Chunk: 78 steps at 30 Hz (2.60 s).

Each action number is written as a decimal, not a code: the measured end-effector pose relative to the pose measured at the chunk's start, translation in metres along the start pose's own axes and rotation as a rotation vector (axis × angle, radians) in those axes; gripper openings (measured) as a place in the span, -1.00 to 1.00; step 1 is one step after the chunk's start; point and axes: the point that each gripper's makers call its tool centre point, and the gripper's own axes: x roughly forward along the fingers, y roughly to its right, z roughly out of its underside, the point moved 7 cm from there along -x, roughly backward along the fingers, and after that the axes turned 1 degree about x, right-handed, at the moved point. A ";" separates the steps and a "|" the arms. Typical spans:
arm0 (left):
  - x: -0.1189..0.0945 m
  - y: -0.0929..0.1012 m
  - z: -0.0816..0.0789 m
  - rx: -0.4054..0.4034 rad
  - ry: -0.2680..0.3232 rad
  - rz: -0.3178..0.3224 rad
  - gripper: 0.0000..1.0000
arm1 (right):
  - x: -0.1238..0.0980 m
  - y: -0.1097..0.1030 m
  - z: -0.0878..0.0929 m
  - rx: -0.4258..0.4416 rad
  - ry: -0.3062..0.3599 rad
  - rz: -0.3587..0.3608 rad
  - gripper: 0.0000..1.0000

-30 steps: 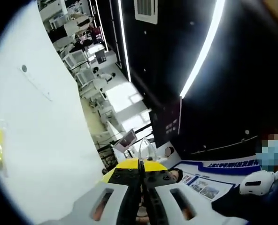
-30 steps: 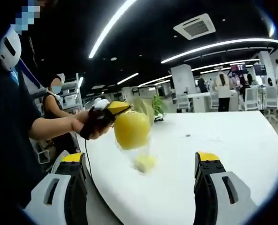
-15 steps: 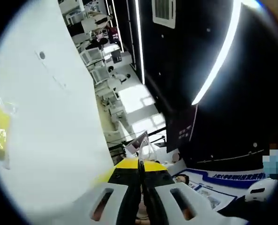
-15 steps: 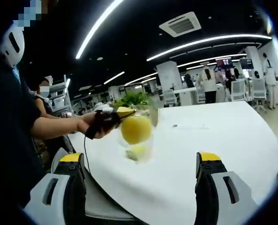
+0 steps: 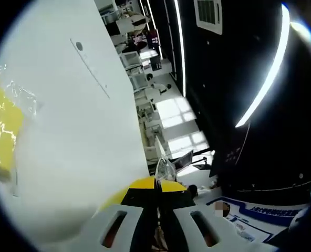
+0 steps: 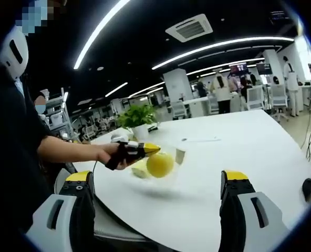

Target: Compare the silicone blocks by pressing each to a similar depth, holding the contact briefly, and releasing to observe deformation and rebound differences across the visible hardness samples.

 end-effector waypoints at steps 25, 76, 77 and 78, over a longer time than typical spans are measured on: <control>0.026 -0.082 -0.030 0.321 -0.091 -0.404 -1.00 | 0.022 0.014 0.009 0.092 -0.039 -0.032 0.75; -0.174 0.047 -0.022 1.109 -0.060 -0.247 0.31 | 0.055 -0.020 0.031 -0.061 -0.101 -0.058 0.65; -0.179 0.049 -0.021 1.124 -0.065 -0.244 0.33 | 0.054 -0.021 0.031 -0.065 -0.094 -0.061 0.65; -0.188 0.052 -0.020 1.145 -0.079 -0.244 0.35 | 0.052 -0.021 0.030 -0.074 -0.085 -0.065 0.66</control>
